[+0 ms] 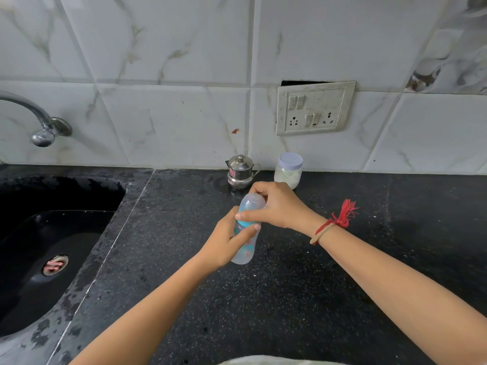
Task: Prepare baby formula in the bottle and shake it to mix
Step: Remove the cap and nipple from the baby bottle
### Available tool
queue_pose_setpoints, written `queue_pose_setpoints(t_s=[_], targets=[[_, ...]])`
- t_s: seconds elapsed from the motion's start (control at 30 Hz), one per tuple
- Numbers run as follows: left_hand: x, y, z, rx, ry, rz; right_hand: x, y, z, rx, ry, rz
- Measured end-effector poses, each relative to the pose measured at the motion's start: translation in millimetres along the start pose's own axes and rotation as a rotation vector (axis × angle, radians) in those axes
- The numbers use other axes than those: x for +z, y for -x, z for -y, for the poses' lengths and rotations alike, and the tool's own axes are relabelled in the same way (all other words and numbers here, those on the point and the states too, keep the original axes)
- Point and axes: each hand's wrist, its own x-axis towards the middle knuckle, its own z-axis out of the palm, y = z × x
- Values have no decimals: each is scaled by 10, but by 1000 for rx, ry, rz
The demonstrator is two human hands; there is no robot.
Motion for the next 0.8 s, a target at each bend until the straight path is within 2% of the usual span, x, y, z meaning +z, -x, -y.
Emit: queue_pose_setpoints(t_s=[0.2, 0.33, 0.4, 0.47, 0.6, 0.7, 0.8], targets=[[-21, -18, -160, -1, 23, 28, -151, -42, 42, -49, -36, 113], [-13, 4, -147, -33, 47, 65, -335, -94, 16, -73, -123, 350], [2, 21, -113, -37, 34, 89, -412, -106, -4, -60, -179, 403], [11, 33, -83, -44, 34, 82, -474, -113, -34, -43, -238, 341], [11, 45, -31, -78, 41, 21, -533, -70, -196, 12, -449, 72], [9, 65, 24, -97, 32, -17, -458, 28, -451, 112, -657, 40], [0, 75, 64, -104, 52, -69, -339, 158, -708, 233, -626, 11]])
